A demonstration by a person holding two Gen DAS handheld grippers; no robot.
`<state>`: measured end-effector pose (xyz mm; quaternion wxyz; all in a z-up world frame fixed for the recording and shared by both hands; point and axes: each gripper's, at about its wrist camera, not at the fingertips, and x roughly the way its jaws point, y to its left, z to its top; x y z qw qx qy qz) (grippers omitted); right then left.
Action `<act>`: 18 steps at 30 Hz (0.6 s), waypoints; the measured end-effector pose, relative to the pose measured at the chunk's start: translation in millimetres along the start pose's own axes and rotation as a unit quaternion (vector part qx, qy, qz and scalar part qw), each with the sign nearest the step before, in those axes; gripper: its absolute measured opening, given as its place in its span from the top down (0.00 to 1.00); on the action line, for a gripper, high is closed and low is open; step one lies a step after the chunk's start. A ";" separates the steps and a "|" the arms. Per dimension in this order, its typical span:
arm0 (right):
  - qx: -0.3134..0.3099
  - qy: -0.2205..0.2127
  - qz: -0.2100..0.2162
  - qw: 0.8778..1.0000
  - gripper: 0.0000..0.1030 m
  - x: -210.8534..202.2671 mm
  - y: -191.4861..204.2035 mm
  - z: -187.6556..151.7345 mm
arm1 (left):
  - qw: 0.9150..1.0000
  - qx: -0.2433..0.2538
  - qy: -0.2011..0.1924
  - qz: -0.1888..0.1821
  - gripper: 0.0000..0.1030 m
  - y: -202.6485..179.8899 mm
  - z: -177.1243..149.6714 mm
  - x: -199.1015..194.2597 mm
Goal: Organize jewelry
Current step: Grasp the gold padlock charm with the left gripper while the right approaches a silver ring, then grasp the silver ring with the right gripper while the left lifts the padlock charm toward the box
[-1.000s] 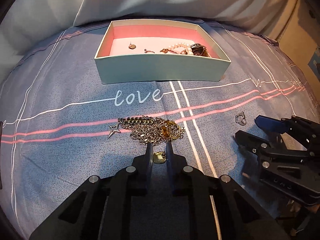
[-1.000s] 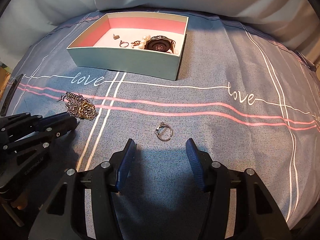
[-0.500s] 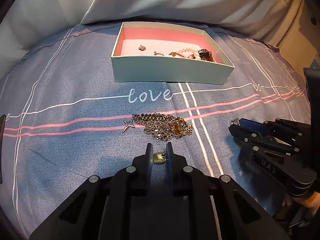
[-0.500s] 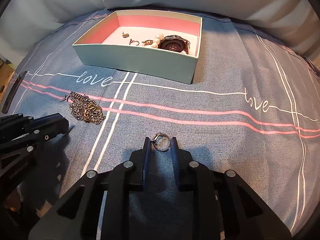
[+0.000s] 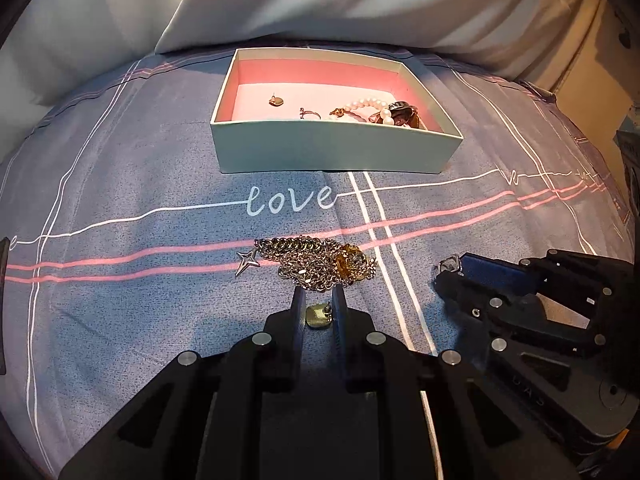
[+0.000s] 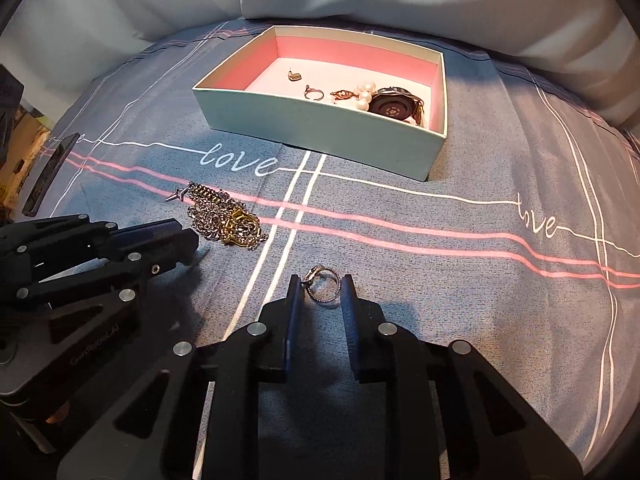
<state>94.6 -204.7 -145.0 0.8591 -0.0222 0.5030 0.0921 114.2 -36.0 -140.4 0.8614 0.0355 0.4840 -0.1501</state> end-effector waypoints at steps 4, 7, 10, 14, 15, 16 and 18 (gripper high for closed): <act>-0.004 -0.002 -0.002 1.000 0.80 -3.1 3.7 2.5 | 1.000 0.005 -0.007 -0.003 0.87 -5.6 8.0 -2.0; -0.004 0.000 -0.003 1.000 0.80 -4.1 4.1 1.7 | 1.000 0.006 -0.010 -0.006 0.87 -8.3 10.7 -3.1; -0.005 0.003 -0.002 1.000 0.80 -2.4 4.0 0.3 | 1.000 0.007 -0.005 -0.007 0.87 -9.7 8.5 -1.1; -0.008 0.004 0.000 1.000 0.80 -1.7 7.0 -0.2 | 1.000 0.006 0.000 -0.005 0.87 -8.0 6.9 1.2; -0.010 0.004 0.001 1.000 0.80 -1.5 8.1 0.3 | 1.000 0.005 0.000 -0.006 0.87 -7.5 7.4 1.2; -0.011 0.005 0.002 1.000 0.80 -1.1 9.1 0.9 | 1.000 0.005 -0.001 -0.006 0.87 -7.3 7.7 1.1; -0.012 0.004 0.002 1.000 0.80 -1.4 9.6 0.9 | 1.000 0.004 0.000 -0.005 0.87 -7.3 8.7 1.7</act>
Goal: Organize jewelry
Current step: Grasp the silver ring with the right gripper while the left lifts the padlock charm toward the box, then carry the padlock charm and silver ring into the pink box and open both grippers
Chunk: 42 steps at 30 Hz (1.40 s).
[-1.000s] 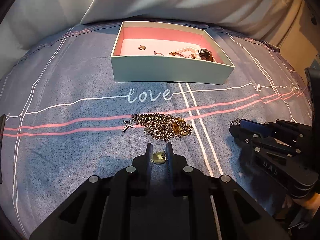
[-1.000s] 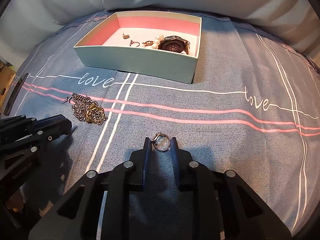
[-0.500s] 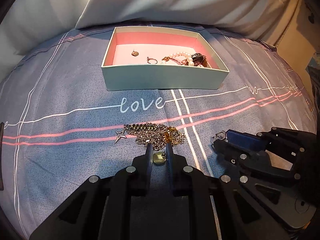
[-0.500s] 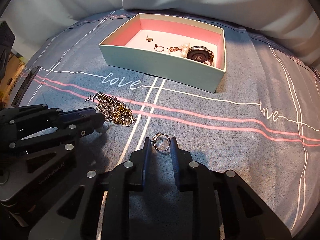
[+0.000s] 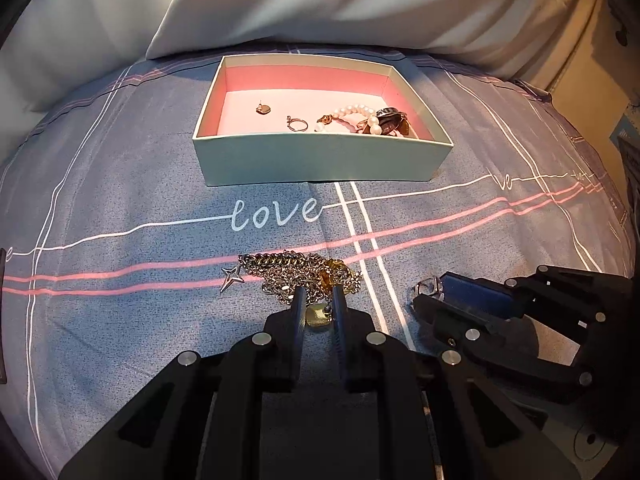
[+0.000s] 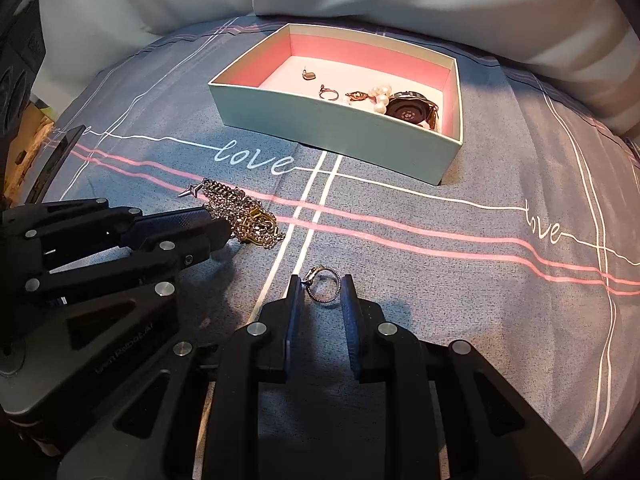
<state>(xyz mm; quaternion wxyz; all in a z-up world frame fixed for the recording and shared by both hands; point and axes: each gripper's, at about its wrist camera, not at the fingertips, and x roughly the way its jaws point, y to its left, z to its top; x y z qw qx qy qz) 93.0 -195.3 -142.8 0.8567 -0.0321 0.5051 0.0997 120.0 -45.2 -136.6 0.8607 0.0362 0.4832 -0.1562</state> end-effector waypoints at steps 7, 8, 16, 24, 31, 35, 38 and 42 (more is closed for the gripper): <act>0.000 0.001 0.003 1.000 0.79 0.5 -0.2 0.4 | 1.000 0.000 0.004 0.001 0.87 -1.2 0.0 2.3; 0.000 0.001 0.003 1.000 0.79 0.4 -0.1 0.5 | 1.000 -0.001 0.004 0.001 0.87 -1.1 -0.1 2.4; 0.002 0.002 0.004 1.000 0.80 1.2 -1.8 0.7 | 1.000 0.002 0.006 0.001 0.87 -2.9 0.4 3.3; 0.000 0.004 0.000 1.000 0.79 1.5 -3.2 4.8 | 1.000 0.002 0.005 -0.001 0.87 -2.6 4.6 4.1; -0.005 -0.025 -0.013 1.000 0.80 -13.3 -6.7 28.0 | 1.000 0.001 -0.024 0.002 0.87 -0.5 30.0 -9.9; -0.003 -0.055 -0.025 0.998 0.80 -30.1 -12.4 52.7 | 0.998 -0.009 -0.058 0.008 0.87 3.7 59.0 -28.6; -0.003 -0.082 -0.038 0.996 0.80 -44.1 -16.6 76.3 | 0.996 -0.011 -0.086 0.013 0.87 4.9 84.8 -42.0; 0.004 -0.104 -0.046 0.993 0.79 -51.6 -25.8 105.7 | 0.994 -0.019 -0.104 0.020 0.87 7.8 114.6 -46.1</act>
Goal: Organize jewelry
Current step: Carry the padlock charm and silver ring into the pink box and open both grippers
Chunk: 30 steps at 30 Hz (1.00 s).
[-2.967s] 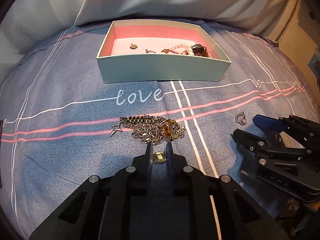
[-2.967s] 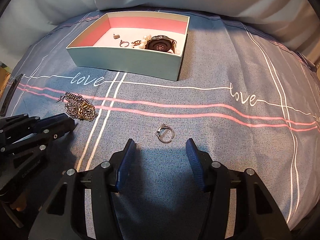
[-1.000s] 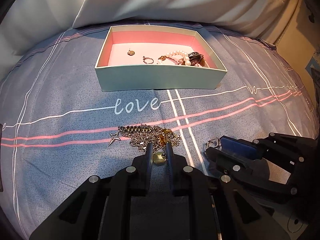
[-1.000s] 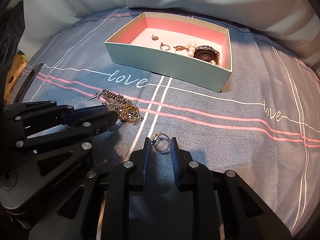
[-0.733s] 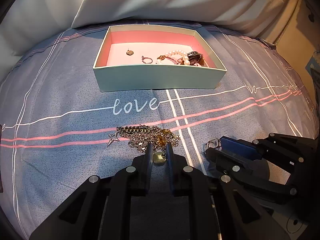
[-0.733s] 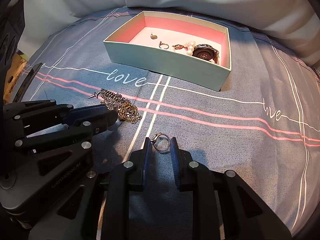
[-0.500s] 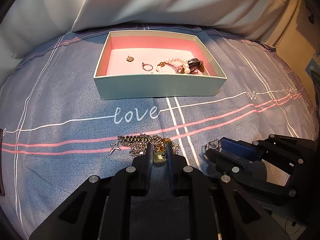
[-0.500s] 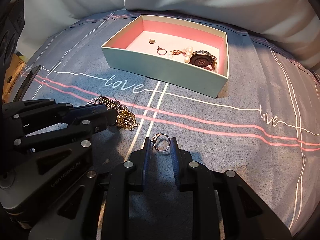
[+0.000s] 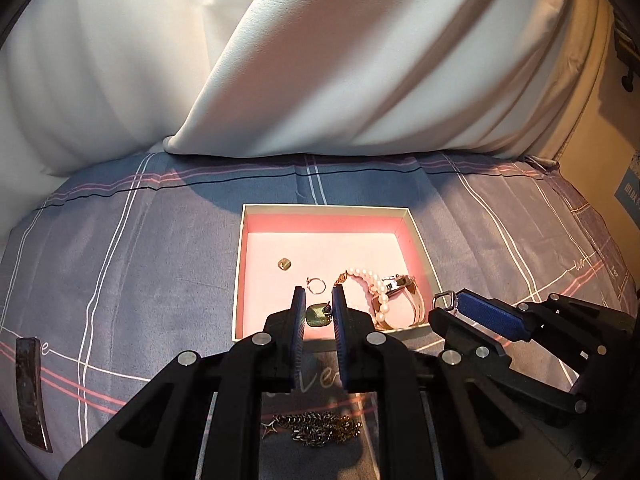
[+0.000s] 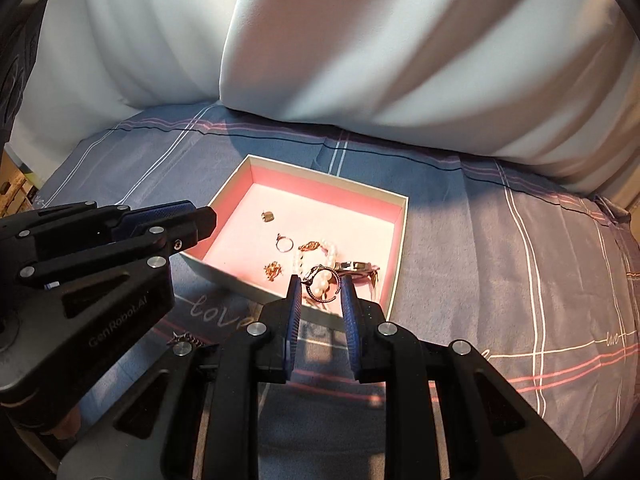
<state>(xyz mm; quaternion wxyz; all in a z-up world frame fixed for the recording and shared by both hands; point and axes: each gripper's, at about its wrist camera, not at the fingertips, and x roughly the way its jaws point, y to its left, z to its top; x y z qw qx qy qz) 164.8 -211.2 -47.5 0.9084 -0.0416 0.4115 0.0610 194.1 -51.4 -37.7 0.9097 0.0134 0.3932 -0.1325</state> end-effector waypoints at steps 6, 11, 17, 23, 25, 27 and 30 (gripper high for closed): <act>0.003 -0.008 -0.004 1.000 0.80 5.5 -6.5 24.8 | 1.000 -0.005 -0.001 0.012 0.87 5.0 22.6 12.2; 0.003 0.007 -0.007 1.000 0.79 24.9 -9.9 32.7 | 1.000 -0.007 0.010 0.014 0.87 7.3 30.7 28.1; 0.011 0.029 -0.009 0.999 0.80 49.1 -14.7 34.0 | 0.999 -0.009 0.030 0.016 0.87 12.9 33.2 48.0; 0.011 0.040 -0.009 0.999 0.80 60.9 -15.9 31.2 | 0.999 -0.011 0.035 0.017 0.87 17.2 34.8 54.4; 0.011 0.042 -0.008 0.999 0.80 63.7 -15.5 30.2 | 0.999 -0.014 0.038 0.016 0.87 18.9 34.6 56.6; 0.010 0.045 -0.008 0.999 0.80 66.9 -13.9 30.0 | 0.999 -0.013 0.042 0.019 0.87 19.6 34.8 60.3; 0.008 0.051 -0.009 0.999 0.80 74.0 -12.5 31.0 | 0.999 -0.013 0.049 0.017 0.87 19.6 34.6 66.9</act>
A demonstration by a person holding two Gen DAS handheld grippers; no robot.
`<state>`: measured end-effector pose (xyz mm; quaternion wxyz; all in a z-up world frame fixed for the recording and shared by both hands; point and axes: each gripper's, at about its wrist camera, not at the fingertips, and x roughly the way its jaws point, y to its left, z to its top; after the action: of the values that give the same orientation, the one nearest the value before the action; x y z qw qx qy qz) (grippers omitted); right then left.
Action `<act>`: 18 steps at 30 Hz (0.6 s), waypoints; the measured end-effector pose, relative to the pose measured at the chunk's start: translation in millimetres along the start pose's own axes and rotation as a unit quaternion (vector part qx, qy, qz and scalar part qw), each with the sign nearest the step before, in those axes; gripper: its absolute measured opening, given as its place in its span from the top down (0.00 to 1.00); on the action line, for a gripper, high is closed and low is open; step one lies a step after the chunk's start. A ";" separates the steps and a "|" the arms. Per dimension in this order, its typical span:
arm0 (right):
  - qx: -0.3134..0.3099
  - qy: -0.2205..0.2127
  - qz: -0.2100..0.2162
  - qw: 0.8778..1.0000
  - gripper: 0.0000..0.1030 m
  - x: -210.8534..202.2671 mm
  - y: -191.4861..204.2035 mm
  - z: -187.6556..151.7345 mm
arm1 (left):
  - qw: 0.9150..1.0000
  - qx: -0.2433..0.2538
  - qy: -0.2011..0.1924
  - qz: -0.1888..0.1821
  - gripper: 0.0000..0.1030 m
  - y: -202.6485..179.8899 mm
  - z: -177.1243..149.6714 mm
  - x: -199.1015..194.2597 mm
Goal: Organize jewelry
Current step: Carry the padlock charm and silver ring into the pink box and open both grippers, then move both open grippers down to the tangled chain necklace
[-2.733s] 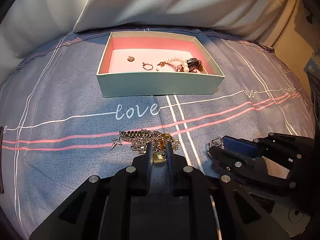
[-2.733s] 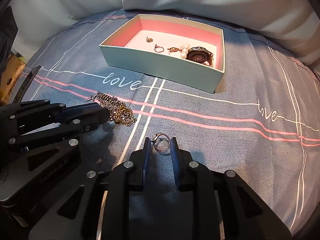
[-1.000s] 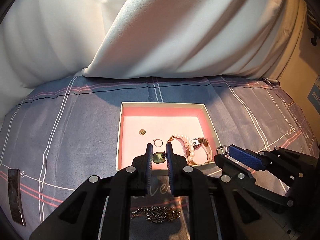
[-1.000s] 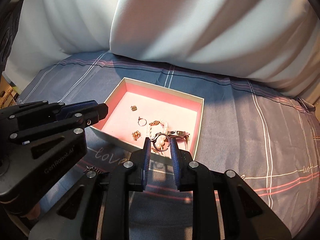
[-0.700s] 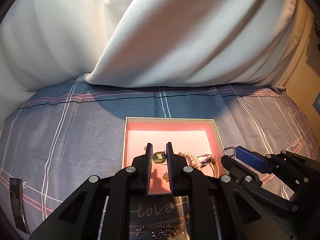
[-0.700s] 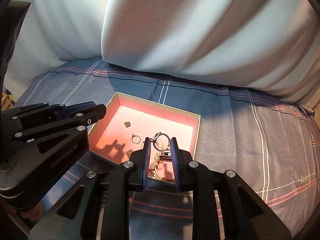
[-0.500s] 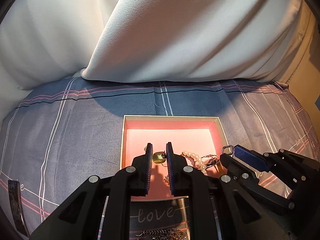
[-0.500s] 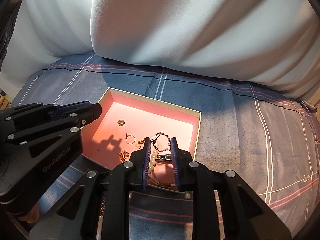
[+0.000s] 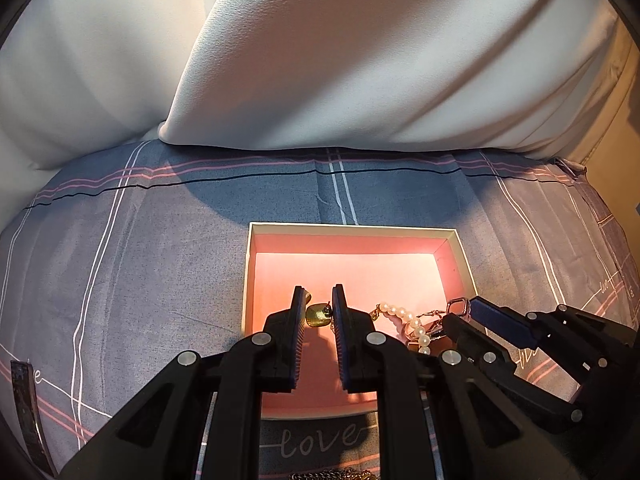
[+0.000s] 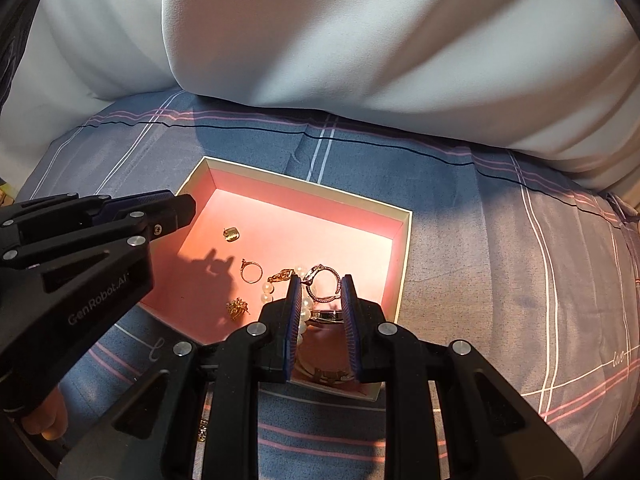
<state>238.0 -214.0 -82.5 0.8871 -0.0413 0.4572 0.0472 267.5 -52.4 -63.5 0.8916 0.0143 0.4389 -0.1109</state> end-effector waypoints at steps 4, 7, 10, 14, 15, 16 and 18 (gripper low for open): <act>-0.001 0.008 -0.002 1.000 0.79 7.5 1.7 -1.8 | 1.000 -0.004 0.009 -0.004 0.87 -0.4 -0.4 7.3; -0.007 0.009 -0.024 1.000 0.65 8.3 2.6 -5.7 | 1.000 -0.009 0.012 0.001 0.60 0.6 -1.4 8.5; -0.008 0.000 -0.030 1.000 0.52 -0.4 0.8 -14.6 | 1.000 -0.014 -0.001 0.009 0.43 5.6 -5.1 0.5; -0.010 -0.010 -0.019 1.000 0.52 -19.9 0.3 -40.8 | 1.000 -0.016 -0.002 0.011 0.40 14.8 -20.7 -13.4; -0.011 -0.009 -0.010 1.000 0.52 -23.6 1.8 -50.6 | 1.000 -0.020 0.000 0.011 0.40 18.1 -27.4 -16.6; -0.013 -0.005 0.000 1.000 0.52 -26.0 4.4 -61.2 | 1.000 -0.023 0.002 0.008 0.39 20.8 -35.2 -19.9; -0.018 0.008 0.022 1.000 0.52 -27.4 12.2 -83.2 | 1.000 -0.022 0.007 0.006 0.39 25.2 -54.4 -24.3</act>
<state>153.5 -212.9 -108.7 0.8812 -0.0476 0.4644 0.0748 216.1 -16.7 -79.7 0.8893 -0.0024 0.4471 -0.0960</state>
